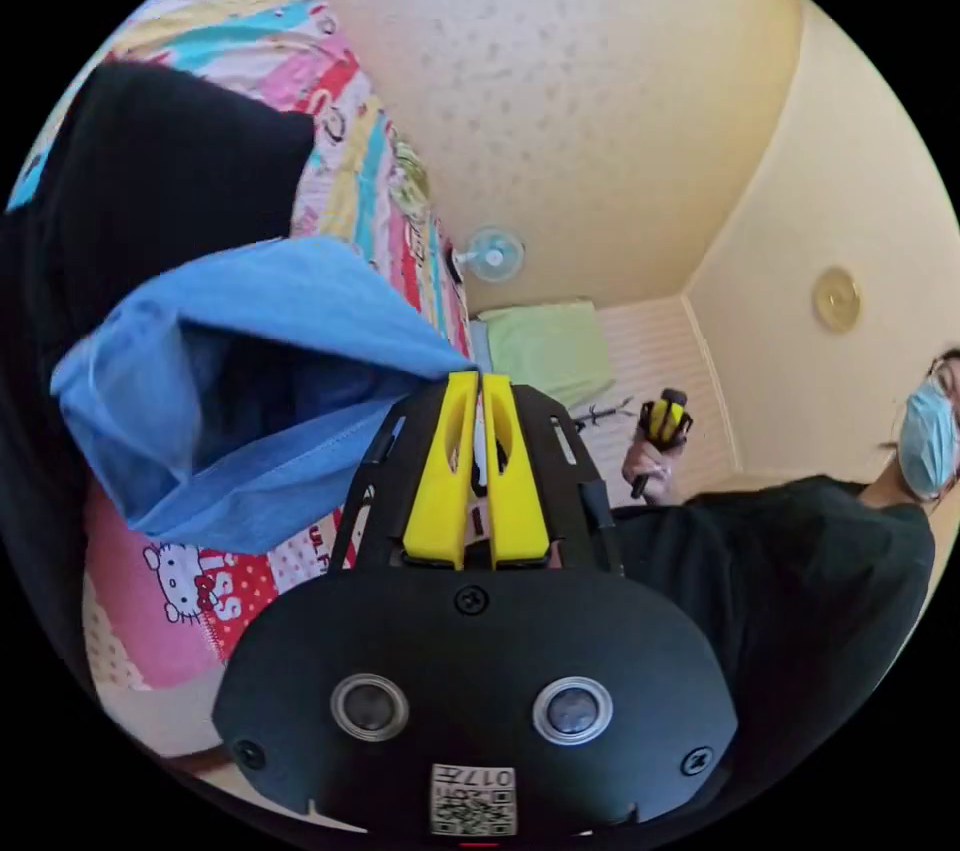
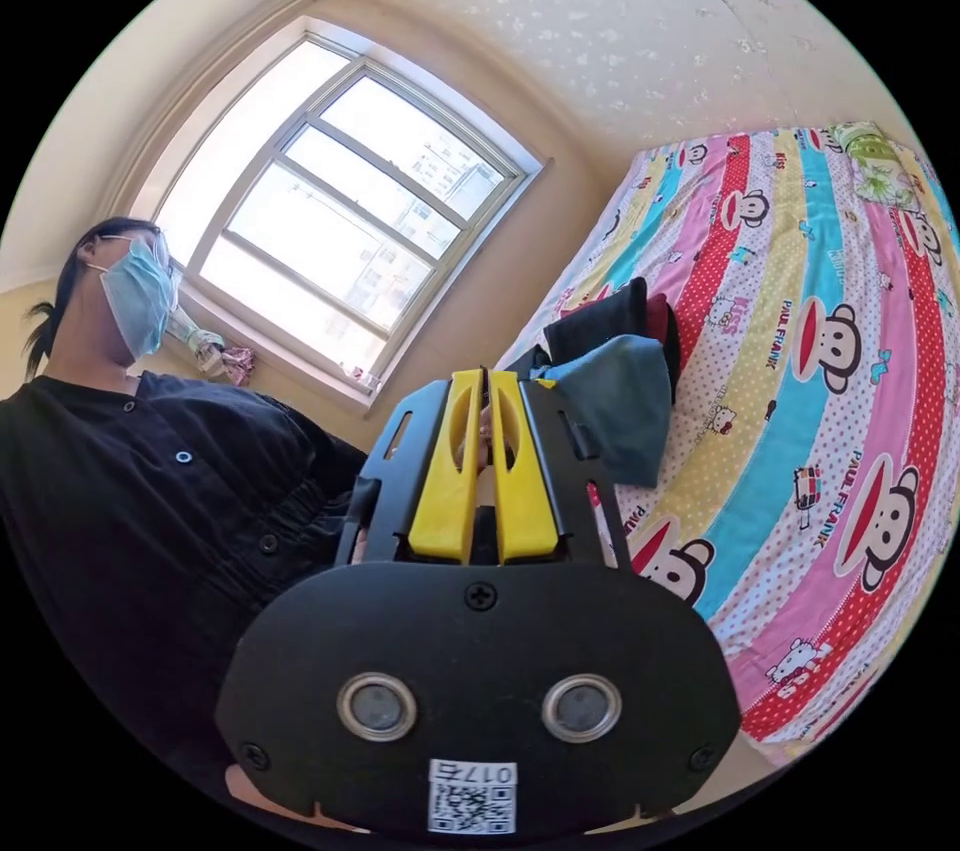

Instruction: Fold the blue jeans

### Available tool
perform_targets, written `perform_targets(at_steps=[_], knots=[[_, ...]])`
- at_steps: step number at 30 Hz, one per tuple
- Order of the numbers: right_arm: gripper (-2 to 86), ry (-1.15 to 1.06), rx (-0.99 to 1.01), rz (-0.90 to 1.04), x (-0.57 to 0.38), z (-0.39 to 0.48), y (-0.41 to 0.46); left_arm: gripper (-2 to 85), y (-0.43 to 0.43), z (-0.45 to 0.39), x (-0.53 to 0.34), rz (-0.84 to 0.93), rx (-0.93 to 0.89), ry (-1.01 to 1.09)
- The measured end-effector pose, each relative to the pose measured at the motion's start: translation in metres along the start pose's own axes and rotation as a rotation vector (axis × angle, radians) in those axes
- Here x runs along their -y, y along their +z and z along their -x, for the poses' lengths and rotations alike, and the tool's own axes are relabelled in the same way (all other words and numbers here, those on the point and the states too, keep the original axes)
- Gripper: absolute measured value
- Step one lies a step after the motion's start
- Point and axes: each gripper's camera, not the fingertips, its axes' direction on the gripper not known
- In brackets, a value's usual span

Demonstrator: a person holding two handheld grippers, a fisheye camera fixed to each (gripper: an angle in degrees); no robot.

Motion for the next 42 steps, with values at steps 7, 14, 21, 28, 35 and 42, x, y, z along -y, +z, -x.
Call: perform_targets(at_steps=[7,14,21,28,35,42], knots=[[8.4,0.018,0.070,0.025,0.035,-0.058,0.018,-0.9,0.101,-0.135,0.001,0.390,-0.115,0.404],[8.6,0.052,0.031,0.091,0.042,-0.094,0.040,-0.7,0.219,-0.113,-0.083,0.655,-0.455,0.186],[10.4,0.056,-0.288,0.494,0.006,-0.148,0.151,-0.8,0.163,-0.031,-0.138,0.416,-0.162,-0.088],[14.4,-0.113,-0.354,0.925,-0.053,-0.176,0.355,5.0,0.083,0.074,-0.252,-0.070,0.206,-0.622],[8.7,-0.177,-0.489,1.131,-0.105,-0.183,0.483,7.7,0.129,0.140,-0.273,0.014,0.431,-0.643],[2.0,0.114,-0.330,0.775,-0.043,-0.150,0.378,10.4,0.220,0.175,-0.283,0.089,0.245,-0.610]])
